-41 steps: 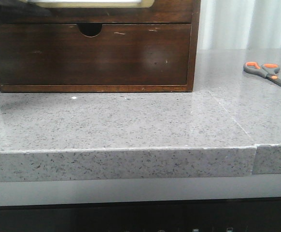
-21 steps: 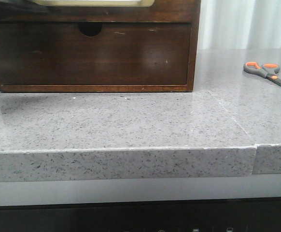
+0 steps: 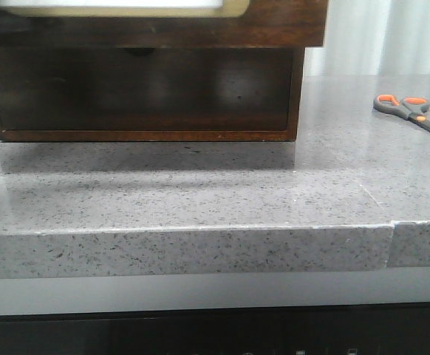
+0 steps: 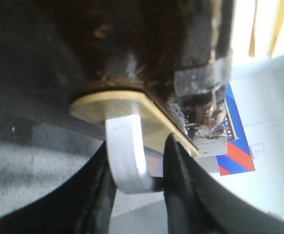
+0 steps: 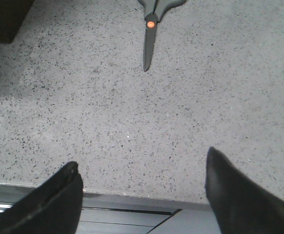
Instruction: Put scissors in drawer with both arms
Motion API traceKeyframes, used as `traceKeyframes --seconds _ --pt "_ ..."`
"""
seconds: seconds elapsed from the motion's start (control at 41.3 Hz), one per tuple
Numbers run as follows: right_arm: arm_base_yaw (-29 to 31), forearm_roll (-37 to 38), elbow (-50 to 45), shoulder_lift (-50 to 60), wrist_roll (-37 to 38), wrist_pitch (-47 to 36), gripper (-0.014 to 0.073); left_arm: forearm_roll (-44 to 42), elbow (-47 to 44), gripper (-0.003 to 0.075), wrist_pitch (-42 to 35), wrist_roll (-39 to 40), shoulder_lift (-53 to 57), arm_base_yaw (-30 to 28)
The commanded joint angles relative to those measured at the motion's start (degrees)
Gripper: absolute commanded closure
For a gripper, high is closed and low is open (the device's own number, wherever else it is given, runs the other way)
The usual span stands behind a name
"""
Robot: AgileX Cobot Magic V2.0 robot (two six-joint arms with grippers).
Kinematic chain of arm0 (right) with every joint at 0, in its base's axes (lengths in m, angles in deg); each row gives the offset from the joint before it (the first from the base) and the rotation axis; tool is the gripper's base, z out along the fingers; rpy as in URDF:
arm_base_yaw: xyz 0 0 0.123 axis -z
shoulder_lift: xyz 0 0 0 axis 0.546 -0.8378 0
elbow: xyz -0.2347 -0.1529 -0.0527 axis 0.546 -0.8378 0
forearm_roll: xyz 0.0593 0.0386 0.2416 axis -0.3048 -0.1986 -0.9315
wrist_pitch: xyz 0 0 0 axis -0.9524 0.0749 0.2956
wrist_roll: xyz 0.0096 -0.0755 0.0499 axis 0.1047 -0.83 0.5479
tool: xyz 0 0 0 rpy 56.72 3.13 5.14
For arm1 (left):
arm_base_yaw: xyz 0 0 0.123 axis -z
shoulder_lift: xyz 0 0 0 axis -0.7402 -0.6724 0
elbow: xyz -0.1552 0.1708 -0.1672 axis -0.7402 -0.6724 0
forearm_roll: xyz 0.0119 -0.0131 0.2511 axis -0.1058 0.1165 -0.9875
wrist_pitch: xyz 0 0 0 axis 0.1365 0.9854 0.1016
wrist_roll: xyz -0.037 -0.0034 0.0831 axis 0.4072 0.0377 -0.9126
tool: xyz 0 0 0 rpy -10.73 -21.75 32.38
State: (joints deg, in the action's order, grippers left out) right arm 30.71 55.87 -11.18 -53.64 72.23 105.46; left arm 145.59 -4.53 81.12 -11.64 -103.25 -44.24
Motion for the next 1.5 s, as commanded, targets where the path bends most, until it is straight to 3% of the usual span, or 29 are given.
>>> traceKeyframes --seconds 0.0,0.218,0.411,0.484,0.823,1.065,1.234,1.476 --pt "-0.01 0.62 1.93 -0.33 -0.62 -3.67 0.0043 1.21 -1.27 0.0574 7.93 -2.6 5.2 1.23" --pt "-0.01 0.62 1.93 -0.33 -0.62 -3.67 0.0043 0.61 -2.66 0.0544 5.33 -2.6 8.48 1.23" --pt "-0.01 0.62 1.93 -0.33 -0.62 -3.67 0.0043 -1.24 -2.66 0.0309 3.0 -2.6 8.48 1.23" --pt "-0.01 0.62 1.93 -0.33 -0.62 -3.67 0.0043 -2.55 -2.66 0.0258 1.8 -2.6 8.48 1.12" --pt "-0.01 0.62 1.93 -0.33 -0.62 -3.67 0.0043 -17.88 -2.66 0.0251 -0.71 1.86 16.08 -6.62" --pt "-0.01 0.62 1.93 -0.33 -0.62 -3.67 0.0043 -39.58 1.18 0.0251 -0.47 12.69 25.24 -14.58" --pt "-0.01 0.62 1.93 -0.33 -0.62 -3.67 0.0043 -56.21 7.86 0.0251 -0.19 20.53 26.23 -9.06" --pt "-0.01 0.62 1.93 -0.33 -0.62 -3.67 0.0043 -87.95 17.84 0.0251 -0.29 37.43 26.51 9.11"
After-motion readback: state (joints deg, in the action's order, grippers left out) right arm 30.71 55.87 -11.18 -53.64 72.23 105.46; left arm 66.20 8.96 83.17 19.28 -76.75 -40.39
